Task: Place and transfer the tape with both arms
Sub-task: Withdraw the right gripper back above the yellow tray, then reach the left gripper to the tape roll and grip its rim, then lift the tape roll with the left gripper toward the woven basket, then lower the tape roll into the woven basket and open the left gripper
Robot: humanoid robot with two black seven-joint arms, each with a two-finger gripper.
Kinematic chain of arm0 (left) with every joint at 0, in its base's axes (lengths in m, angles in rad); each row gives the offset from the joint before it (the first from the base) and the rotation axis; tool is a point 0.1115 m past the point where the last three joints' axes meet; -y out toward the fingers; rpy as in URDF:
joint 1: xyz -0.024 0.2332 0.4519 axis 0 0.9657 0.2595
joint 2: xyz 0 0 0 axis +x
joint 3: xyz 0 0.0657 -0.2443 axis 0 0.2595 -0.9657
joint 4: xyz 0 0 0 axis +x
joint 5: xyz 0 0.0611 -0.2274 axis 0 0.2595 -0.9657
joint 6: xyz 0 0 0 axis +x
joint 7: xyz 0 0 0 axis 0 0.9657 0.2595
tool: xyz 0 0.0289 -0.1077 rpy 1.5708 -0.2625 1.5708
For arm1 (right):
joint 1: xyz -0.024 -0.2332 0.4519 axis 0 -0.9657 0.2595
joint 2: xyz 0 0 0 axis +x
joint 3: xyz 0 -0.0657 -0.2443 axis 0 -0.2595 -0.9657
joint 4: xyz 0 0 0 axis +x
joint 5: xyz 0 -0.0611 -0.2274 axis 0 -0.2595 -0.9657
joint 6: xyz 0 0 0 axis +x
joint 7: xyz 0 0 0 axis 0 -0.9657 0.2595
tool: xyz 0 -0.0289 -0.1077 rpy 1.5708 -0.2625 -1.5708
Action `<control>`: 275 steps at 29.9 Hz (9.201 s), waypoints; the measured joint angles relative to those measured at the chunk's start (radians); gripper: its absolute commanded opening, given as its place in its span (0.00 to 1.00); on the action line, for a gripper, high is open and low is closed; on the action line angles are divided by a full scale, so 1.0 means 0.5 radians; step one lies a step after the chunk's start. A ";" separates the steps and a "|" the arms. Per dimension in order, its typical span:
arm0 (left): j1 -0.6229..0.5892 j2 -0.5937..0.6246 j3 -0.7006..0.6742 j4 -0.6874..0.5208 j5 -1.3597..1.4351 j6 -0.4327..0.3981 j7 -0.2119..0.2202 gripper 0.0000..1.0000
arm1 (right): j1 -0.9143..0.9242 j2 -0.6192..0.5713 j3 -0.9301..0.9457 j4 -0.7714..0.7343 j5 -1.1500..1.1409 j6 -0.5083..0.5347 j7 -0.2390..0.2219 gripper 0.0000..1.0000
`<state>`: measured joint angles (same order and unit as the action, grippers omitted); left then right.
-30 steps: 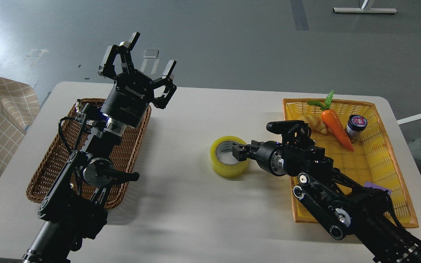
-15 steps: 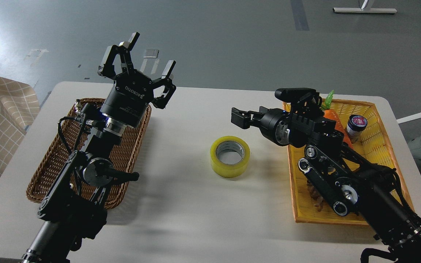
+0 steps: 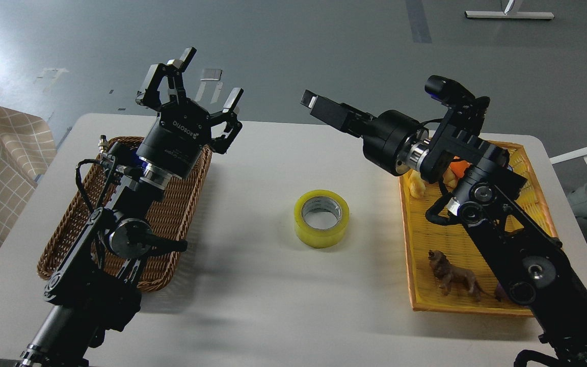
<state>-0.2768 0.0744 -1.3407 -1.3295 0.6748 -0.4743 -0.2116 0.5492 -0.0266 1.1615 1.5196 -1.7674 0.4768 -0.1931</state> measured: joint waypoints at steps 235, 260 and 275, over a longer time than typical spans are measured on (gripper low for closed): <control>-1.156 0.678 1.685 -0.066 2.755 0.227 1.250 0.06 | -0.706 0.053 0.949 0.246 1.682 -0.009 0.064 1.00; -0.828 1.781 1.697 -0.353 2.725 0.165 0.872 0.00 | -0.686 0.053 0.941 0.170 1.685 -0.039 0.064 1.00; -0.553 1.950 1.670 -0.346 2.697 0.269 0.703 0.00 | -0.689 0.053 0.938 0.147 1.683 -0.038 0.064 1.00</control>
<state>-0.5530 1.0494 -0.5058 -1.5026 2.0232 -0.3398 0.1399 0.2049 0.0000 1.6305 1.5930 -0.9257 0.4576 -0.1610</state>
